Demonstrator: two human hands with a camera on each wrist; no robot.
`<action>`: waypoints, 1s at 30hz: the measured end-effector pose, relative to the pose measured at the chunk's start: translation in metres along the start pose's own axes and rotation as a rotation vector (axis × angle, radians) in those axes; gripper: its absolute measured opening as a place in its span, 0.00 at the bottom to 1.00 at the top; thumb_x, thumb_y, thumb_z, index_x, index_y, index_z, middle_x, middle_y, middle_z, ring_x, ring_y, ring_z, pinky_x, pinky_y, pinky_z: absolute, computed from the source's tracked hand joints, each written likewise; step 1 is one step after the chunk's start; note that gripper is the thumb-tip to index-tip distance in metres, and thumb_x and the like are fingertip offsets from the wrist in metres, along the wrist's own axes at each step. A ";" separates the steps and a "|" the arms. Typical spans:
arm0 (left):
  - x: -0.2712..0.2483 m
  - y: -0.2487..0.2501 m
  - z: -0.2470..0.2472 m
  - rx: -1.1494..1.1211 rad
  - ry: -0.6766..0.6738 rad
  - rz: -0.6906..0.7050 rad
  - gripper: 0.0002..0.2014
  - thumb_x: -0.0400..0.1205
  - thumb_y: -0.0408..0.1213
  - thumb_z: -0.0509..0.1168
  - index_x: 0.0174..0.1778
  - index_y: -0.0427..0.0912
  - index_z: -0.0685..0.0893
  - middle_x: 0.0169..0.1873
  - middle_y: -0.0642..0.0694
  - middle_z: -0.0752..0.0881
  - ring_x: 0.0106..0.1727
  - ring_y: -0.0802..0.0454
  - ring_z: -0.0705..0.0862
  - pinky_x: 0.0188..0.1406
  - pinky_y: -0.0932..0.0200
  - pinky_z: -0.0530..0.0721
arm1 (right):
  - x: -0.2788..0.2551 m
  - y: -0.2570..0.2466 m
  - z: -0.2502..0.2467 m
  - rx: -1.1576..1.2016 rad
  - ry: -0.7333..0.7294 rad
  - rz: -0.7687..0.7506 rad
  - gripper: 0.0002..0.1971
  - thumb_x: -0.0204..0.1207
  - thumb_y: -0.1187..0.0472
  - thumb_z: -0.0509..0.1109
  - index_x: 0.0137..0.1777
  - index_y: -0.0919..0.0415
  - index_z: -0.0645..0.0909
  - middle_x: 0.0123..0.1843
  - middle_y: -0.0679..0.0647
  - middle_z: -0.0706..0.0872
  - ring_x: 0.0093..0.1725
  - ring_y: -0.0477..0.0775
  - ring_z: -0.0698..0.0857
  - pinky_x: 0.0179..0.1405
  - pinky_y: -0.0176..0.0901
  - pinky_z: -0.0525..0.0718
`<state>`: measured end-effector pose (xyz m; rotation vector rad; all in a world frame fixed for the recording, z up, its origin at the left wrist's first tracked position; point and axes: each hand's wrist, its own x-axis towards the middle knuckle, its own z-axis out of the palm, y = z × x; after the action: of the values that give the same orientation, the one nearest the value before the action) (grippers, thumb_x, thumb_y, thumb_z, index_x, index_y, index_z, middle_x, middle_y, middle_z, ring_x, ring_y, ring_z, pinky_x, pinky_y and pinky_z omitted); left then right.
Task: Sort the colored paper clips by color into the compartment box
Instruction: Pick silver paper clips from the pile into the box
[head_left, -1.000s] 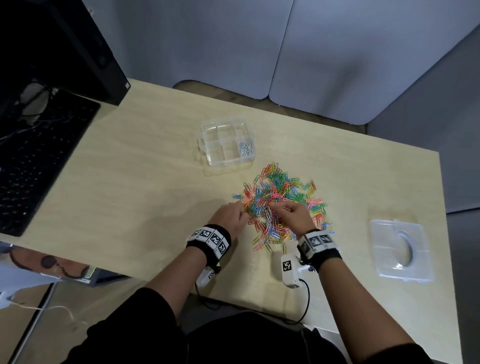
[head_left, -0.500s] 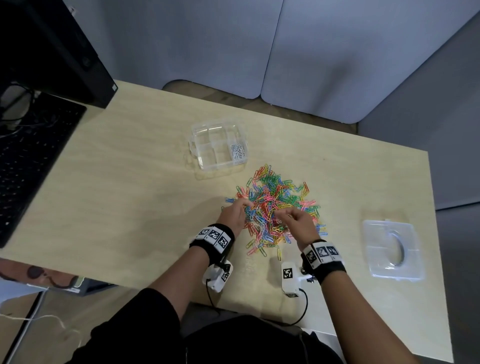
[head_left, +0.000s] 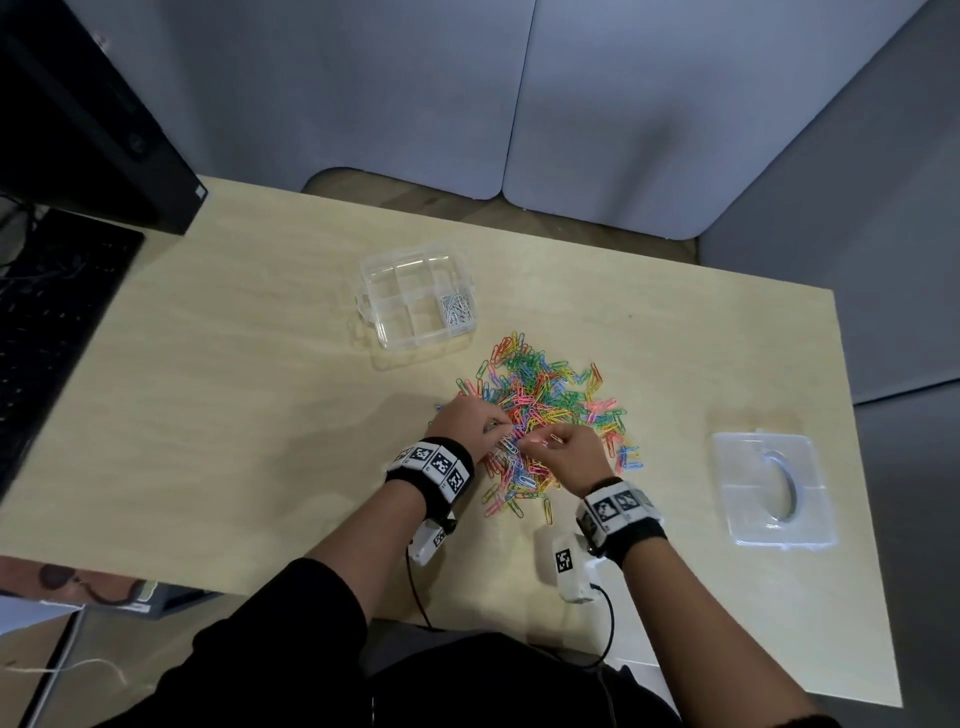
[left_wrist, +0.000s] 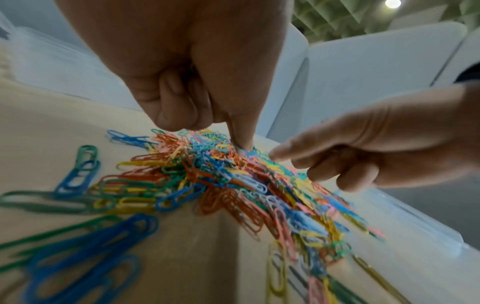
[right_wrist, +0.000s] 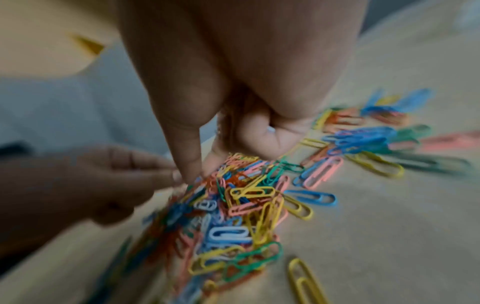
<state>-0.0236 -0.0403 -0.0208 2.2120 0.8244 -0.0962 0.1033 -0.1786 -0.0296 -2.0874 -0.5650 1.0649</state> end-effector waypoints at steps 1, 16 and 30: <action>0.000 0.000 -0.002 -0.018 0.000 -0.007 0.11 0.82 0.46 0.68 0.54 0.47 0.92 0.47 0.48 0.92 0.45 0.53 0.86 0.52 0.56 0.85 | 0.002 -0.003 0.005 -0.127 0.027 -0.074 0.05 0.68 0.53 0.82 0.40 0.53 0.92 0.33 0.48 0.91 0.28 0.41 0.86 0.33 0.37 0.84; -0.018 -0.001 0.012 0.118 -0.022 -0.161 0.07 0.74 0.49 0.77 0.41 0.50 0.92 0.37 0.55 0.90 0.36 0.59 0.85 0.47 0.58 0.89 | 0.000 0.001 -0.001 0.165 -0.078 0.045 0.10 0.75 0.57 0.78 0.42 0.65 0.87 0.39 0.56 0.90 0.21 0.46 0.76 0.23 0.38 0.75; -0.010 0.009 0.008 0.162 -0.144 -0.284 0.13 0.83 0.39 0.60 0.41 0.38 0.89 0.39 0.43 0.89 0.39 0.49 0.87 0.46 0.53 0.89 | -0.017 0.005 -0.010 0.556 -0.262 0.276 0.10 0.83 0.68 0.66 0.59 0.71 0.85 0.35 0.55 0.81 0.29 0.48 0.76 0.27 0.37 0.71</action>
<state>-0.0248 -0.0561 -0.0176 2.1918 1.0759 -0.4691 0.1025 -0.1965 -0.0207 -1.5715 -0.0745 1.4717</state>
